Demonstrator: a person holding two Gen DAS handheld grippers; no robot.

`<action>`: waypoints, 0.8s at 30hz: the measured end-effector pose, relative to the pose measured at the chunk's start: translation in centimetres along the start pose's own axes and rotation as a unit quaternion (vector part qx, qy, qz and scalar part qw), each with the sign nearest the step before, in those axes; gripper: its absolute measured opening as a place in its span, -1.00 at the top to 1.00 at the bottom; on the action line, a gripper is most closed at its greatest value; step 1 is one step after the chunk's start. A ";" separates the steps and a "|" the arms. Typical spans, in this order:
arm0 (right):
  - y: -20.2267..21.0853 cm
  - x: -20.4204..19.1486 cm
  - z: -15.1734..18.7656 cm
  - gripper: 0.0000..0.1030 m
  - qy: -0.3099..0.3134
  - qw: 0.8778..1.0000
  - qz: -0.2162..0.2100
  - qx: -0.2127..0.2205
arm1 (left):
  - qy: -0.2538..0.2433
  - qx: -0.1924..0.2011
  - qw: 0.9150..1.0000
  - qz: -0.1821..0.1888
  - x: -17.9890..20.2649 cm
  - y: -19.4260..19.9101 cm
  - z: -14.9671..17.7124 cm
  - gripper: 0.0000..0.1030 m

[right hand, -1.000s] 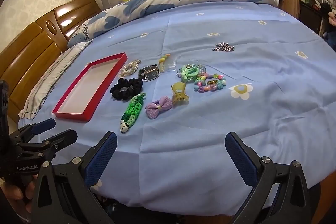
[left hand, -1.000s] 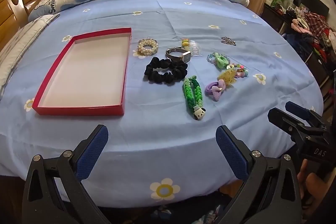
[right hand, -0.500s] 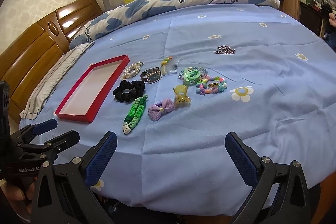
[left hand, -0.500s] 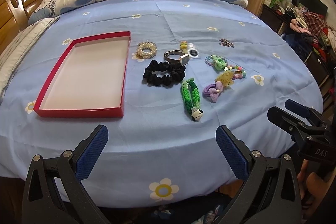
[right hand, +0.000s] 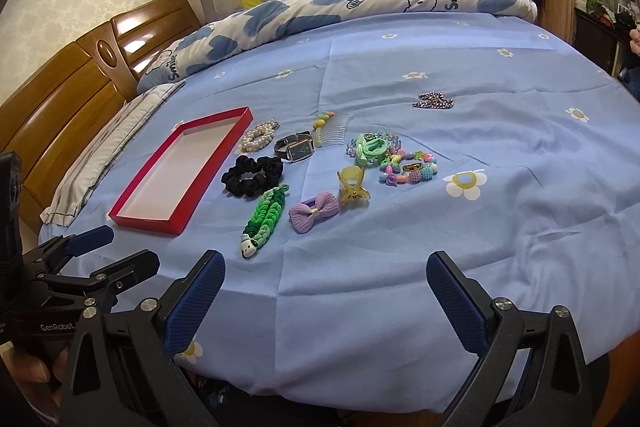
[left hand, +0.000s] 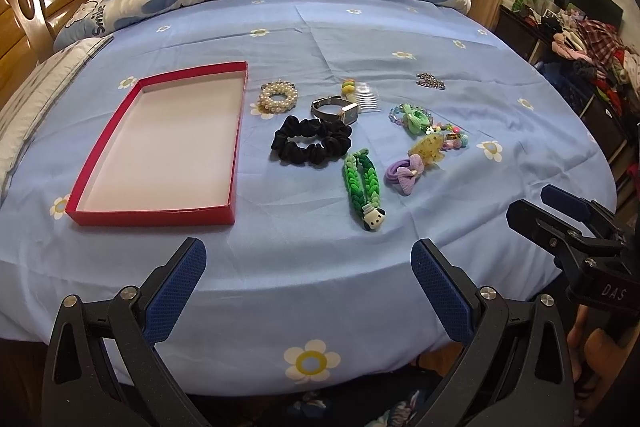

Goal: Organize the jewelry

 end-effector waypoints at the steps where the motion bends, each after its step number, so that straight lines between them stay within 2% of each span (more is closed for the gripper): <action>1: 0.0 0.0 0.0 -0.93 0.000 1.000 0.000 0.000 | 0.000 0.000 1.000 0.000 0.1 0.0 0.0 -1.00; 15: 0.2 -0.2 -0.1 -0.80 0.001 1.000 -0.006 0.001 | -0.003 0.001 1.000 0.000 0.3 0.1 0.1 -1.00; 24: 0.2 -0.2 -0.1 -0.79 -0.001 1.000 -0.008 0.002 | -0.003 0.000 1.000 0.001 0.5 0.1 0.0 -1.00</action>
Point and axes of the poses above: each gripper's, at about its wrist camera, not at the fingertips, and y roughly against the way its jaws point, x to its right, z to its underside, the point moved 2 cm from there along -y, roughly the way its jaws point, and after that the axes turned 10 degrees about x, right-handed, at the moved point
